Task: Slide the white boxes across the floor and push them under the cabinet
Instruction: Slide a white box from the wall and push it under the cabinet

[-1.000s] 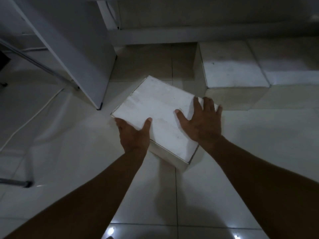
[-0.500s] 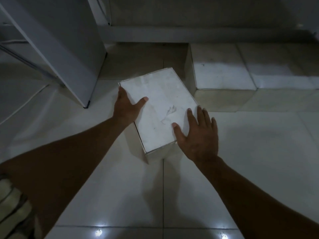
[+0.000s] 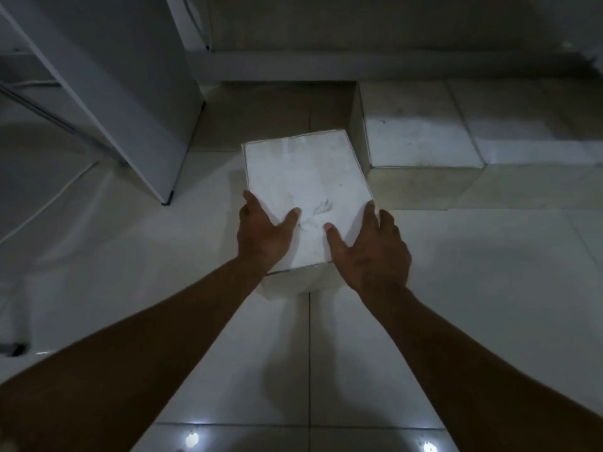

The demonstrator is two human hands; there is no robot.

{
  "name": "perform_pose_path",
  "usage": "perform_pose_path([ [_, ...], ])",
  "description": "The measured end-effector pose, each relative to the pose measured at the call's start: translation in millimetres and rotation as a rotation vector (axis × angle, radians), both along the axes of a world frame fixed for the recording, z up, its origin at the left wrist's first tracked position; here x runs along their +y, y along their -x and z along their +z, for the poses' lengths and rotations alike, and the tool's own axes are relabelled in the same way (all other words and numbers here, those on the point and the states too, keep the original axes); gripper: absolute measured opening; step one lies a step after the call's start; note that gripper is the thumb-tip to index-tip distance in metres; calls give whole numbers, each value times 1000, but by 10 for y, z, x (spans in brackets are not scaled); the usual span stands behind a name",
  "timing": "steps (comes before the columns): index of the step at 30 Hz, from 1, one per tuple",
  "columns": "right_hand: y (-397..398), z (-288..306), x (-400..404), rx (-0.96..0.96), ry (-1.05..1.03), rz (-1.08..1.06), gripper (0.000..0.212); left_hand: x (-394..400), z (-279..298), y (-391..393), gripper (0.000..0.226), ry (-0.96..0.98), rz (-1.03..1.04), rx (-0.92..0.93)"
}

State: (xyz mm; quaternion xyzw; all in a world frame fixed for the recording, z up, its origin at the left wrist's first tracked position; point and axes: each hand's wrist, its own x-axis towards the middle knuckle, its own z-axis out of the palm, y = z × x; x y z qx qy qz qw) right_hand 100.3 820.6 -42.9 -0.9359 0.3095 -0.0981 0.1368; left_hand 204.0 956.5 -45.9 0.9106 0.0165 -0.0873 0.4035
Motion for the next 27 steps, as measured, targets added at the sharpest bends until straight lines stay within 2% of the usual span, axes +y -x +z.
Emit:
perform_pose_path([
  [4,113,-14,76,-19,-19,-19,94,34,53,-248,109,-2,-137,30],
  [6,158,-1,43,-63,-15,101,93,55,48,-284,106,-55,-178,-8],
  [9,250,-1,-99,-125,54,478,92,138,45,-173,88,-307,-322,-301],
  [12,307,-11,-237,-59,48,665,96,327,107,-33,74,-234,-651,-468],
  [14,286,-9,-295,-49,44,665,94,465,120,42,78,-265,-866,-476],
  [17,219,42,-342,-41,35,641,87,562,150,63,99,-398,-1018,-459],
  [19,191,78,-359,-11,52,642,86,548,149,26,107,-484,-1048,-443],
  [21,168,107,-365,15,77,642,84,498,130,-10,103,-528,-1018,-442],
  [27,-78,155,-356,95,93,615,79,257,158,-104,93,-518,-931,-362],
])
